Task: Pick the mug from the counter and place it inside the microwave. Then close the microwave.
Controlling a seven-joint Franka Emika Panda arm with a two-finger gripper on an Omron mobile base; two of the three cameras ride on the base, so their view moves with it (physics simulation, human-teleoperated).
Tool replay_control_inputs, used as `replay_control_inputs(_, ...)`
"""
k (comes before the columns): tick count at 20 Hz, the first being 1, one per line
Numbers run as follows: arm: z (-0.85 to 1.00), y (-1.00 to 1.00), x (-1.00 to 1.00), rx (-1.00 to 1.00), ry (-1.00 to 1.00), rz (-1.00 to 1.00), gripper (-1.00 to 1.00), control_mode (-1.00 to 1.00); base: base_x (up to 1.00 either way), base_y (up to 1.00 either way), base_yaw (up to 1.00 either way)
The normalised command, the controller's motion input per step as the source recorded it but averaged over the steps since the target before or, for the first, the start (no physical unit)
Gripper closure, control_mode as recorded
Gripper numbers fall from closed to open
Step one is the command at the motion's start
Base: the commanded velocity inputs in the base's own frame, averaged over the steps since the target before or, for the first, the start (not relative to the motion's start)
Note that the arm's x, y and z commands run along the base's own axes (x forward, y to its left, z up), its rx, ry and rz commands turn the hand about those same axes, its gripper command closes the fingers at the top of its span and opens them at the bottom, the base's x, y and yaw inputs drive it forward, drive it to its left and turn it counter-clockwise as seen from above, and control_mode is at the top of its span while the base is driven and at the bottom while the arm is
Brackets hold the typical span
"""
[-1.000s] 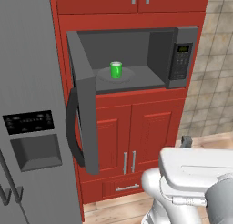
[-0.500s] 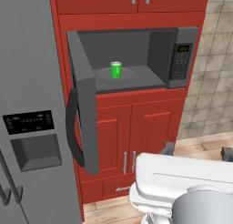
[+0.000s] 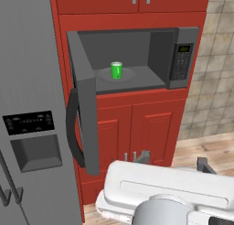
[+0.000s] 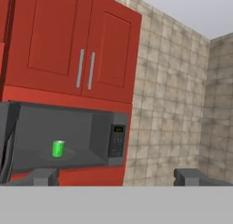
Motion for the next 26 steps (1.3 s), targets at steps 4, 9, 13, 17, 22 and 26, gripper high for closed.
replay_control_inputs(4, -0.34, 0.14, 0.29, -0.02, 0.00, -0.08, -1.00, -1.00, 0.00, 0.00, 0.00)
replay_control_inputs(9, -0.22, 0.13, 0.37, -0.02, 0.01, -0.09, -1.00, -1.00, 0.00, 0.00, 0.00)
replay_control_inputs(13, -0.03, 0.29, 0.24, -0.02, 0.00, -0.08, -1.00, -1.00, 0.00, 0.00, 0.00)
replay_control_inputs(17, -0.01, 0.42, 0.09, -0.02, 0.00, -0.09, -1.00, -1.00, 0.00, 0.00, 0.00)
replay_control_inputs(22, -0.08, 0.38, 0.03, -0.03, 0.00, -0.09, -1.00, -1.00, 0.00, 0.00, 0.00)
replay_control_inputs(26, -0.15, 0.21, 0.14, -0.01, 0.00, -0.11, -1.00, -1.00, 0.00, 0.00, 0.00)
